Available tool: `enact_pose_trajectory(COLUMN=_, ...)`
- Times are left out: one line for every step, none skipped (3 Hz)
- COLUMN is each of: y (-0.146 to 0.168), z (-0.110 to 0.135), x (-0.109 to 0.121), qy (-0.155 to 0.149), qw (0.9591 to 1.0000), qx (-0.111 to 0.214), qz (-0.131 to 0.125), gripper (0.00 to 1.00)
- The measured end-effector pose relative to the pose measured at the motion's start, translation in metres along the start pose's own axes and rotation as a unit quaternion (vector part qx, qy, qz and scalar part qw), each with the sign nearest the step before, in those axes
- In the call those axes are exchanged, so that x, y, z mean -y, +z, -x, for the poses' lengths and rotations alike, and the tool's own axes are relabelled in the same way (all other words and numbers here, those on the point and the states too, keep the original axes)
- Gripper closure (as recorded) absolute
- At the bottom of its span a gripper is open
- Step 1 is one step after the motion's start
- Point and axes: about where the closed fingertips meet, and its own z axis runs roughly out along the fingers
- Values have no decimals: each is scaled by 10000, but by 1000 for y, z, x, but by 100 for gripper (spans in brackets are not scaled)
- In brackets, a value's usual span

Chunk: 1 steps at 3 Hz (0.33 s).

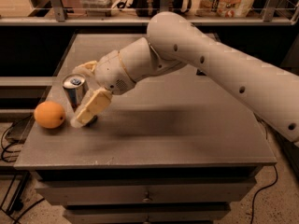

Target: Move redbull can near orange

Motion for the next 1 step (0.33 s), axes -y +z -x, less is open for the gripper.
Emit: enact_pose_trajectory(y=0, z=-1, x=0, qy=4, qw=10000, qx=-9, qz=-2, gripper=0)
